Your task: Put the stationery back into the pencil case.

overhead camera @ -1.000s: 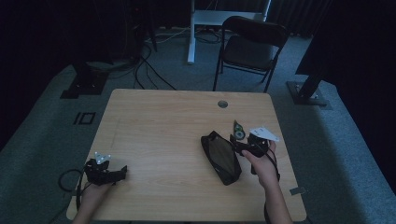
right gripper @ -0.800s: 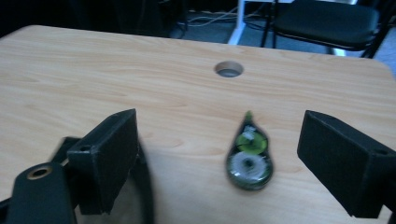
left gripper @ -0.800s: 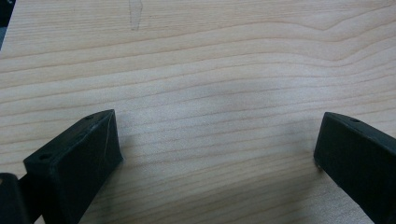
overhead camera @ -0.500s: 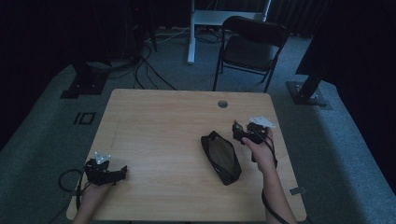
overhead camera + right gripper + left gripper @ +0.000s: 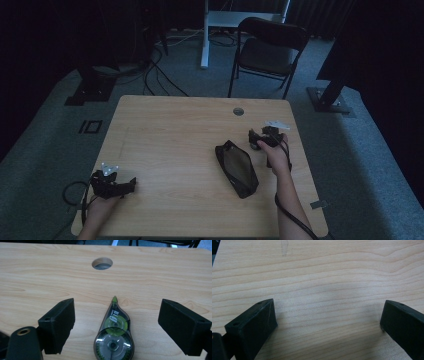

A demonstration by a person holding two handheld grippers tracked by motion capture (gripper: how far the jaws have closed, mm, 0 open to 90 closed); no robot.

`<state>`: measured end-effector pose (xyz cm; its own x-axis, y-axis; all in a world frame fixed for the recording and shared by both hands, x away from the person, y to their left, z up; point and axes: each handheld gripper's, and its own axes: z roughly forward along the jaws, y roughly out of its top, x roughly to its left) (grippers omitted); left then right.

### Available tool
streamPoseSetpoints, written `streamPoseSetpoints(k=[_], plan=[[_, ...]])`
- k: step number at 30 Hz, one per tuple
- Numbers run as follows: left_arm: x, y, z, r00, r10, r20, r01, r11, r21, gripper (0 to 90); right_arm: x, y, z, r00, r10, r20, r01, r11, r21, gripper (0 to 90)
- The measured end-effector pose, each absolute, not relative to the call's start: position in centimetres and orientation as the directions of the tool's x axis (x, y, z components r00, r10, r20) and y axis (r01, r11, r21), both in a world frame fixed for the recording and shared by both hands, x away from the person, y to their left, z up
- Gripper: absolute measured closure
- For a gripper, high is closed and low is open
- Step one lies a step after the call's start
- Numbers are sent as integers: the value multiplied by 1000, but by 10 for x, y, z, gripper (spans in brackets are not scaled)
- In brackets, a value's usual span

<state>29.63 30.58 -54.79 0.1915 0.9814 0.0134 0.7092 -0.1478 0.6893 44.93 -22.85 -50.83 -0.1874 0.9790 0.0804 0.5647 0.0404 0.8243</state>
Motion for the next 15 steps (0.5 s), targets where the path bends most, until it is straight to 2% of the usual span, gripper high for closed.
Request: streamPoseSetpoints(k=[8,10,15], plan=[[296,306,-548,192,981,13,709,-148,689,6,465,-225,-526,-173,984,47,606,69,793,173],[296,306,-548,191,981,13,709,-148,689,6,466,-225,-530,-155,987,29,609,72,790,277],[296,306,-548,191,981,13,709,-147,690,6,470,-225,-539,-150,988,33,632,70,771,339]])
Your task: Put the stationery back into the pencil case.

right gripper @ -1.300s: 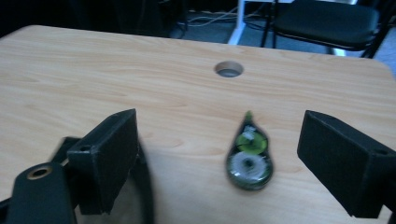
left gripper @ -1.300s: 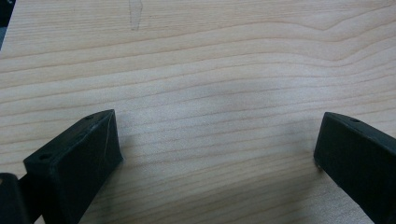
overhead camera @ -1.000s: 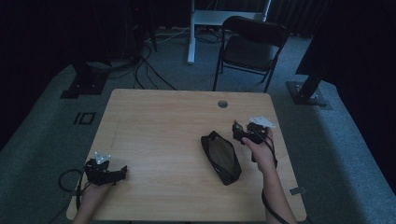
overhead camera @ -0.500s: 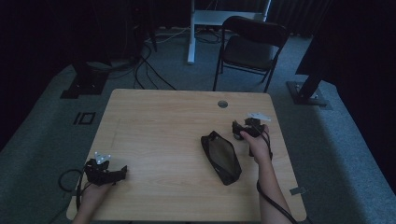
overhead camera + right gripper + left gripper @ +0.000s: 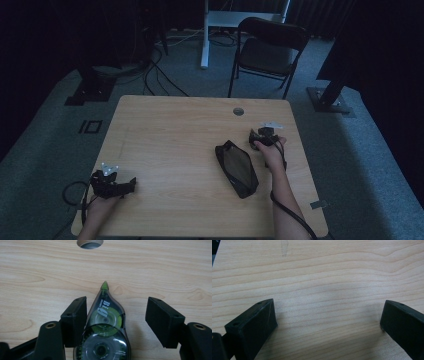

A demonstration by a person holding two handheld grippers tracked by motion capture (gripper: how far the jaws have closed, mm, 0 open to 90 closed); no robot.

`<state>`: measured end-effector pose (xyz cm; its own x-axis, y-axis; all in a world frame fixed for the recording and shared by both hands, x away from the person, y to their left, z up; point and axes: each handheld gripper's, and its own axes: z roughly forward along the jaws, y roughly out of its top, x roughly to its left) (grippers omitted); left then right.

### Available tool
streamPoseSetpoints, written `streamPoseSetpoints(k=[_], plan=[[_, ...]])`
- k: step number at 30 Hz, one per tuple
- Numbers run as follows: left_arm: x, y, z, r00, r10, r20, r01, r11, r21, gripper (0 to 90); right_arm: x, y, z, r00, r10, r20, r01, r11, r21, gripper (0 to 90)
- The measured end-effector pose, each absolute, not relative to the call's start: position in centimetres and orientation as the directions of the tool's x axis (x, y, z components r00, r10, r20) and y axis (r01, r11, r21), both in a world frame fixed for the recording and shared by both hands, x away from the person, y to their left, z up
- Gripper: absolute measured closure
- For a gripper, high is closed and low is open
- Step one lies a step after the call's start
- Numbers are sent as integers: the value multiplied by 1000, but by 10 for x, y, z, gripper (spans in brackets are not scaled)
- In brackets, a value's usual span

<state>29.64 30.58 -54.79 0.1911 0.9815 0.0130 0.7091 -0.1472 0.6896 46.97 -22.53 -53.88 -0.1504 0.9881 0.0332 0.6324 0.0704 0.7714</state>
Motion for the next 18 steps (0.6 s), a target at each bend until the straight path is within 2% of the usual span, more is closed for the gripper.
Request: streamPoseSetpoints(k=[7,10,11,18], plan=[[296,306,-548,191,981,13,709,-147,690,6,468,-224,-543,-183,983,18,643,106,759,371],[296,306,-548,191,981,13,709,-147,689,6,467,-224,-544,-201,979,10,648,126,751,415],[296,306,-548,191,981,13,709,-147,690,6,466,-225,-545,-204,979,7,650,130,749,458],[296,306,-548,191,981,13,709,-147,690,6,463,-224,-544,-256,967,-9,657,181,731,478]])
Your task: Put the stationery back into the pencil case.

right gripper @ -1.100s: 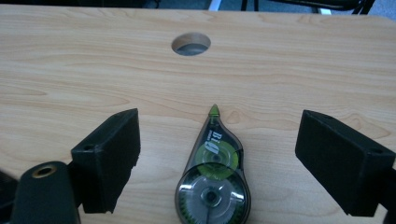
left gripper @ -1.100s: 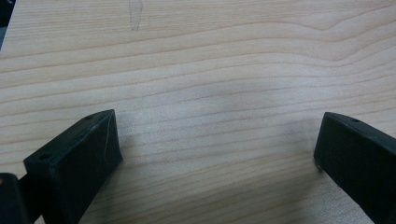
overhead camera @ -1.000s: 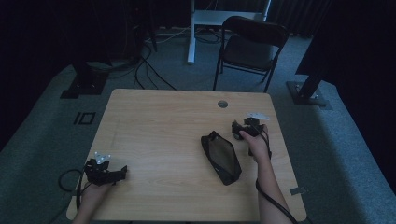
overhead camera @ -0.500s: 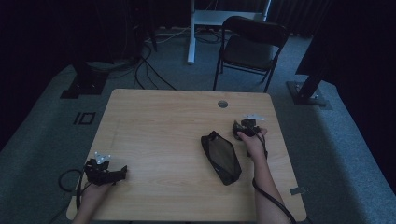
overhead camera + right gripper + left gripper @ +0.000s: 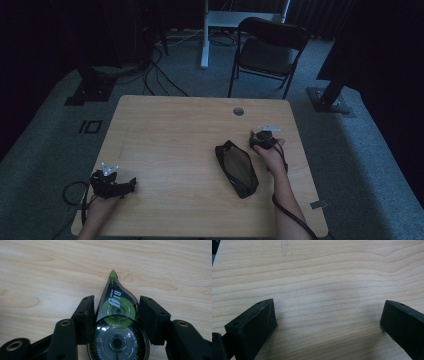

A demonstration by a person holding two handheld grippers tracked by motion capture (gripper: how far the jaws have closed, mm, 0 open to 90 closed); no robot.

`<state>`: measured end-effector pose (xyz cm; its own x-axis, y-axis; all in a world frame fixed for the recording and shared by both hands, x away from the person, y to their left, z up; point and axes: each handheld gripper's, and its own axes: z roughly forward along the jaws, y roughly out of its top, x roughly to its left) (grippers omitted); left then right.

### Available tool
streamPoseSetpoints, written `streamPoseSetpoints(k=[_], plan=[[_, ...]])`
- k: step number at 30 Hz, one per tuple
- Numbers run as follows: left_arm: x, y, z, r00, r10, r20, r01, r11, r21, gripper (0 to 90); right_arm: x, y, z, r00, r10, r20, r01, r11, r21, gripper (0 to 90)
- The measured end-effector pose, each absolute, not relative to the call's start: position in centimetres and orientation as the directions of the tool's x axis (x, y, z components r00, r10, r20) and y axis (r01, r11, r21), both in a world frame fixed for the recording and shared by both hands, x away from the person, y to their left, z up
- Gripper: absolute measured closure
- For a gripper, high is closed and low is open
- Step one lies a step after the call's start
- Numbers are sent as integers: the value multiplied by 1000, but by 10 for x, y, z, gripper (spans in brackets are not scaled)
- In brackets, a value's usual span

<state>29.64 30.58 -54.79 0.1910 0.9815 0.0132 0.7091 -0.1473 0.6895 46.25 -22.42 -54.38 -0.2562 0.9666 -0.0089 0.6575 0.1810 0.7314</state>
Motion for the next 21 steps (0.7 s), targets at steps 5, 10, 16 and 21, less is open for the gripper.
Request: streamPoseSetpoints(k=[5,10,16,21], plan=[[296,306,-548,190,982,14,709,-147,690,6,461,-227,-538,-274,960,-55,659,229,717,488],[296,306,-548,191,982,13,709,-147,689,6,455,-237,-531,-260,965,-32,663,203,721,490],[296,306,-548,191,981,13,709,-147,689,6,443,-242,-516,-240,971,-6,660,168,732,491],[296,306,-548,191,982,13,709,-147,689,6,436,-240,-502,-239,971,-14,646,169,744,491]])
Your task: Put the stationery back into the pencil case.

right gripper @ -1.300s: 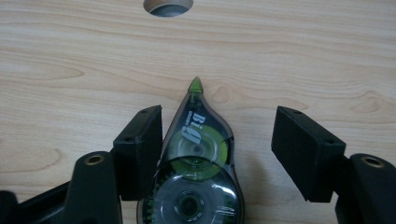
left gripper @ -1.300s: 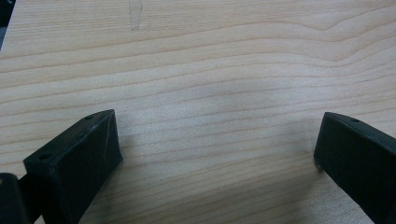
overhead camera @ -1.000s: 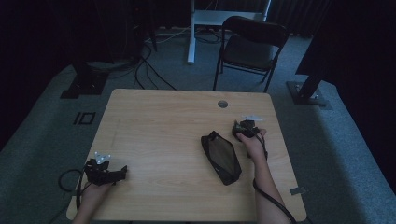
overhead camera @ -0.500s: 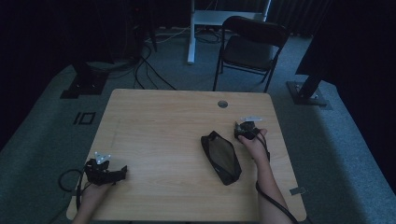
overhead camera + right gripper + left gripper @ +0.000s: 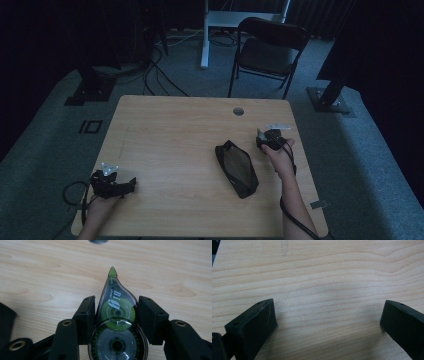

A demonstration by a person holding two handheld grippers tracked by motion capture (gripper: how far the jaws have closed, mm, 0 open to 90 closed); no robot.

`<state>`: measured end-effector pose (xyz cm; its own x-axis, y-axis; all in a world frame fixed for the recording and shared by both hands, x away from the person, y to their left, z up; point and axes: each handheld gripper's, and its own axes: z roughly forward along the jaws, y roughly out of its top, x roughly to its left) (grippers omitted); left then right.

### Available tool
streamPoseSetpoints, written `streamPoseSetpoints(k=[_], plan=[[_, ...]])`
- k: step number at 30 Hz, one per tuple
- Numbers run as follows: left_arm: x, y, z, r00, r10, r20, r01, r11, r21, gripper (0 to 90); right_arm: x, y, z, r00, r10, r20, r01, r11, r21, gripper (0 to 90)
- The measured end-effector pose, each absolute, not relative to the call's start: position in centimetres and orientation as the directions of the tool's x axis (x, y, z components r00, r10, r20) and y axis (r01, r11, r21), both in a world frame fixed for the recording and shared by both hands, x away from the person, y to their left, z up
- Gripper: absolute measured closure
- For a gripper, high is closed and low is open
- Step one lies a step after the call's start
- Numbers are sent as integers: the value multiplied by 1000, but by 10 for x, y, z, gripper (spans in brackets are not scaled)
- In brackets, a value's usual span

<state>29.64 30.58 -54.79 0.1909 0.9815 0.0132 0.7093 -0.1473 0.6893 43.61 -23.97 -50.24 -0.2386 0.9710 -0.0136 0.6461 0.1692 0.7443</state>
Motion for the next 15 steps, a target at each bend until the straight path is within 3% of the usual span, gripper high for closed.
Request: streamPoseSetpoints(k=[15], plan=[[296,306,-548,191,981,14,709,-148,689,6,400,-217,-450,-289,957,14,603,170,780,492]])
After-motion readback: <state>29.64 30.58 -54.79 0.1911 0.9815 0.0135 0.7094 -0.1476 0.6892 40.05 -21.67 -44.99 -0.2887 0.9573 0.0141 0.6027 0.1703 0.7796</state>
